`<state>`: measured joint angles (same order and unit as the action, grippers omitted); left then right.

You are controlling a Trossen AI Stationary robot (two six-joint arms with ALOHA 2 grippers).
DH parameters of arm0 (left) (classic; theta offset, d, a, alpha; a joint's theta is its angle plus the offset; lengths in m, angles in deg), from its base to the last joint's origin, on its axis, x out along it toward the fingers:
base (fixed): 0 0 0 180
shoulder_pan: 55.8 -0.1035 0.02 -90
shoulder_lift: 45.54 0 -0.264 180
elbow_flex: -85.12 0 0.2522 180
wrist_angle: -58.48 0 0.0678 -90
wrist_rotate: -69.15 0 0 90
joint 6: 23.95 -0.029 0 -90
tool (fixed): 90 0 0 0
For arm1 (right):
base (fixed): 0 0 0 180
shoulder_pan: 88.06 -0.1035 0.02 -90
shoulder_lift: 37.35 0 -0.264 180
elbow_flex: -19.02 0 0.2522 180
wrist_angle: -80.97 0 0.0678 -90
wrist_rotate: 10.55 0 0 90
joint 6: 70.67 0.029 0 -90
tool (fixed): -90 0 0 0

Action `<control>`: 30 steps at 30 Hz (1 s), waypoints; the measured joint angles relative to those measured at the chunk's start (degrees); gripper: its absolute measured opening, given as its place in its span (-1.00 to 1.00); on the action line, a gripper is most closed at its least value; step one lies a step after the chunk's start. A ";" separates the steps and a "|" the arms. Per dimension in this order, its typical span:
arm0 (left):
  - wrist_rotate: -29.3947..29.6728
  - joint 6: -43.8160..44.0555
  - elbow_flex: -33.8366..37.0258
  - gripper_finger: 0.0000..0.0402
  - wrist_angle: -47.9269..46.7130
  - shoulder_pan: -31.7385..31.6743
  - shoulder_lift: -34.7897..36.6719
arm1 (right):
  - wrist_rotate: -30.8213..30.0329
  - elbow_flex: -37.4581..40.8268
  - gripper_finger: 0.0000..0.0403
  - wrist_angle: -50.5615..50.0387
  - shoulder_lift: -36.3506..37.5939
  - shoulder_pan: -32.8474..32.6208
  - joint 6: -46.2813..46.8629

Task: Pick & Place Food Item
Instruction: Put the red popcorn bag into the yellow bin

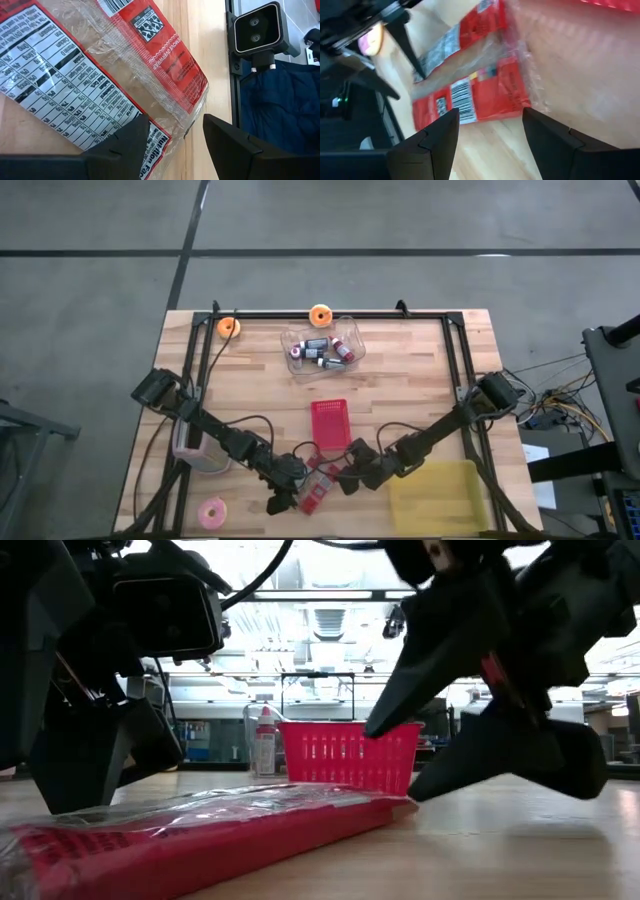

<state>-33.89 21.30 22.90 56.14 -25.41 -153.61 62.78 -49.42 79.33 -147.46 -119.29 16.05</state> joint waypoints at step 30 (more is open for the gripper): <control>-0.26 -0.09 0.09 0.01 0.33 0.05 -0.02 | 3.01 -9.94 0.07 0.42 -9.19 2.48 -7.20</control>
<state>-34.15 21.21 22.99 56.48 -25.36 -153.63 65.78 -59.36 79.75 -156.65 -116.81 8.86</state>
